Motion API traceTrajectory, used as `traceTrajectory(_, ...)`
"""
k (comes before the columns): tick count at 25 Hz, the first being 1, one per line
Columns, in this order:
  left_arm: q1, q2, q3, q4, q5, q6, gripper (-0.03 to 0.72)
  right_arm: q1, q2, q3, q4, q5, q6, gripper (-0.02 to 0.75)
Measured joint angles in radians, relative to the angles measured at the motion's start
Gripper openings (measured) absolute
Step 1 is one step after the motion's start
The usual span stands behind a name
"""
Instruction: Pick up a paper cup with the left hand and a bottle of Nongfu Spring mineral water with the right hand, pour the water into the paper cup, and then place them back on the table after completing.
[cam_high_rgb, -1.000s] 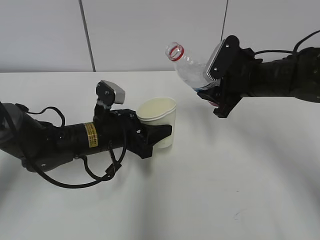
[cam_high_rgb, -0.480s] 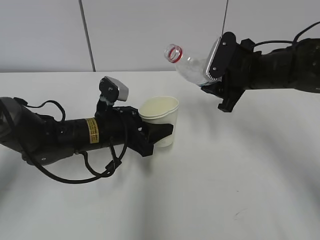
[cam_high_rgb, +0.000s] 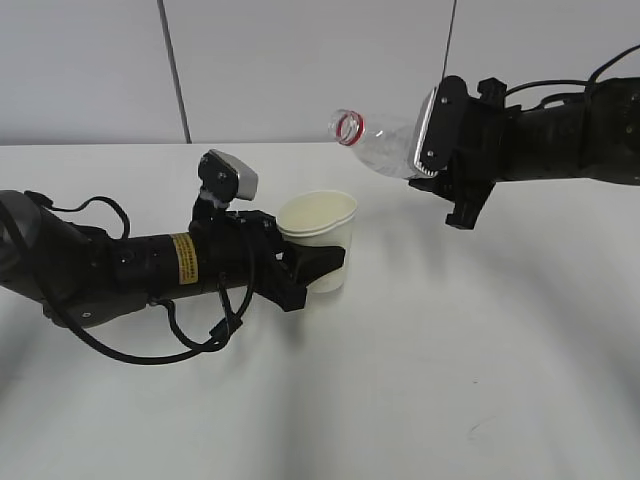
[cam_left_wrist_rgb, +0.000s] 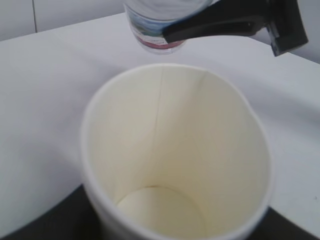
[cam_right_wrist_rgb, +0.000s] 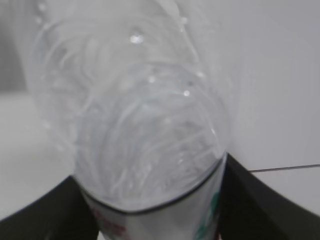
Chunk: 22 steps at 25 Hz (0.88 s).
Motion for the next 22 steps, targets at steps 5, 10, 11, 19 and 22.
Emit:
traceTrajectory(5, 0.000, 0.000, 0.000, 0.000, 0.000, 0.000, 0.378, 0.000, 0.000, -0.001, -0.023, 0.031, -0.023, 0.446)
traceTrajectory(10, 0.000, 0.000, 0.000, 0.000, 0.000, 0.000, 0.378, 0.000, 0.000, -0.016, -0.041, 0.048, -0.047, 0.446)
traceTrajectory(11, 0.000, 0.000, 0.000, 0.000, 0.000, 0.000, 0.378, 0.000, 0.000, -0.018, -0.042, 0.052, -0.049, 0.446)
traceTrajectory(19, 0.000, 0.000, 0.000, 0.001, 0.000, 0.000, 0.377, 0.000, 0.000, -0.026, -0.086, 0.063, -0.052, 0.445)
traceTrajectory(22, 0.000, 0.000, 0.000, 0.001, 0.000, 0.000, 0.377, 0.000, 0.000, -0.027, -0.108, 0.067, -0.052, 0.445)
